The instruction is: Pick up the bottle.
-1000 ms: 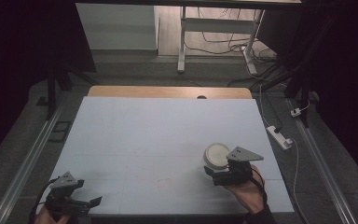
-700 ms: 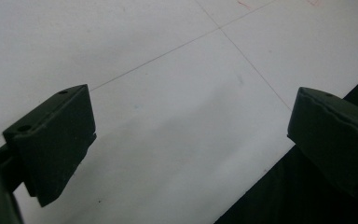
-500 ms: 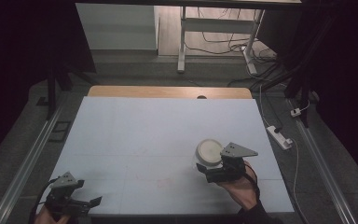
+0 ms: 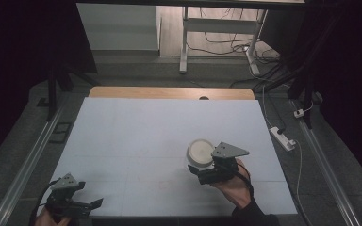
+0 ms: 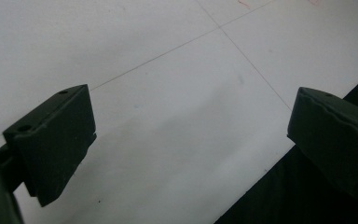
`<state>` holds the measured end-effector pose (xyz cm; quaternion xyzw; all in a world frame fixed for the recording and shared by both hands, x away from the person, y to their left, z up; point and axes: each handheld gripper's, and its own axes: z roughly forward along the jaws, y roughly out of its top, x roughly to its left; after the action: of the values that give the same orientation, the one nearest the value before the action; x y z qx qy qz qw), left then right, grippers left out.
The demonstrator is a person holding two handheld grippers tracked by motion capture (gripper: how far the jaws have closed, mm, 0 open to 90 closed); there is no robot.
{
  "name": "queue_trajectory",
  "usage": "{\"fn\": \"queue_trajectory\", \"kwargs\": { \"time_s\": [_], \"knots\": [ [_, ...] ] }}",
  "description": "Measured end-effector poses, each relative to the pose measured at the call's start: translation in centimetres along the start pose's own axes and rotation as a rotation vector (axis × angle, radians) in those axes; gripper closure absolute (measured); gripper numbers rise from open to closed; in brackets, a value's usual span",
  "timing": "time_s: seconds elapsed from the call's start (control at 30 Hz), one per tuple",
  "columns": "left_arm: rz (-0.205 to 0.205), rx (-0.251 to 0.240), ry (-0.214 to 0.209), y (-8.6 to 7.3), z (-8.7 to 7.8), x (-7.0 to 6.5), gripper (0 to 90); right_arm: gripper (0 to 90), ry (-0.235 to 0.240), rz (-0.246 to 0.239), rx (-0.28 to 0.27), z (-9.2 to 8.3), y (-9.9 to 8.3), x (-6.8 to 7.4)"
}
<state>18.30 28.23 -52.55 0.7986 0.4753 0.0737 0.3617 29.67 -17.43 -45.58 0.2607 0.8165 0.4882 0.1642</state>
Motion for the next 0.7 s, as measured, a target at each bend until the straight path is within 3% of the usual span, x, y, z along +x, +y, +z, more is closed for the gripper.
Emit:
{"fn": "queue_trajectory", "kwargs": {
  "time_s": [0.7],
  "knots": [
    [0.009,0.016,0.003,0.1,0.2,-0.1,1.6,6.2,0.114,-0.044,0.003,3.8,1.5,2.5]
  ]
}}
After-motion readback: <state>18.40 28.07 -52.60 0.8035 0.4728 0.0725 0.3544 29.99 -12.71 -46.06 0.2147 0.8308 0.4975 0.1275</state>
